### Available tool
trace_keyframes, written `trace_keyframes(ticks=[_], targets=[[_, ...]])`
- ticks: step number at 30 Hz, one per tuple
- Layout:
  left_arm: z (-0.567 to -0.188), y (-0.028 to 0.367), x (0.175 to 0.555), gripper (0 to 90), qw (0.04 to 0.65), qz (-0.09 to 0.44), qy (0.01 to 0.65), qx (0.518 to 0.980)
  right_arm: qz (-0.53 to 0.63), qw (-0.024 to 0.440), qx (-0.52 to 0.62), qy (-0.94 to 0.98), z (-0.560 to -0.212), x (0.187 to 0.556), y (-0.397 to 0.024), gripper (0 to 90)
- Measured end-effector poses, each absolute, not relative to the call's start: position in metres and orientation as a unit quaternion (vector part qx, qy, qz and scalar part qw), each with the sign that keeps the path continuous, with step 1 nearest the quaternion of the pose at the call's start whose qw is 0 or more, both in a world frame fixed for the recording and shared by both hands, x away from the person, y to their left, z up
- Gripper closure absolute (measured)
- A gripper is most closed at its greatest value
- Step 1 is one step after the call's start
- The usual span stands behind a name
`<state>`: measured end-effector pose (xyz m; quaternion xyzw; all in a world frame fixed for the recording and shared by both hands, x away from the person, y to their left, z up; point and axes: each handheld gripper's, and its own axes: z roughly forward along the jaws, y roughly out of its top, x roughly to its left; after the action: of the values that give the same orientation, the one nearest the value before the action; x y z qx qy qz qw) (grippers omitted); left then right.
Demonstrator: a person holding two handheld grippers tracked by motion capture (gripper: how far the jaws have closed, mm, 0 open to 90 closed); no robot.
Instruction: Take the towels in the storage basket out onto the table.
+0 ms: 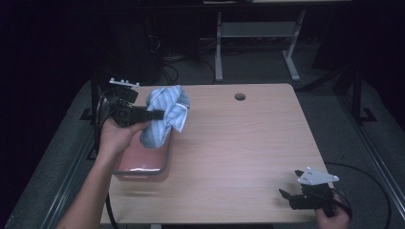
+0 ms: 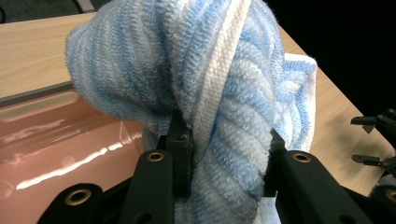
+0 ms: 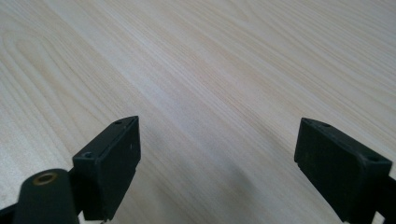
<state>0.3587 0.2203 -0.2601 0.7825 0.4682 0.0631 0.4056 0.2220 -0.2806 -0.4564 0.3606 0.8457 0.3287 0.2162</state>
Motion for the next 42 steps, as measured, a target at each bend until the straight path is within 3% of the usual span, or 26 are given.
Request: trace_keyframes(ticks=[42], targets=[[-0.287, 0.113, 0.39, 65.9, 0.389, 0.011, 0.41, 0.825, 0.34, 0.213, 0.358, 0.843, -0.456, 0.223, -0.281, 13.9]])
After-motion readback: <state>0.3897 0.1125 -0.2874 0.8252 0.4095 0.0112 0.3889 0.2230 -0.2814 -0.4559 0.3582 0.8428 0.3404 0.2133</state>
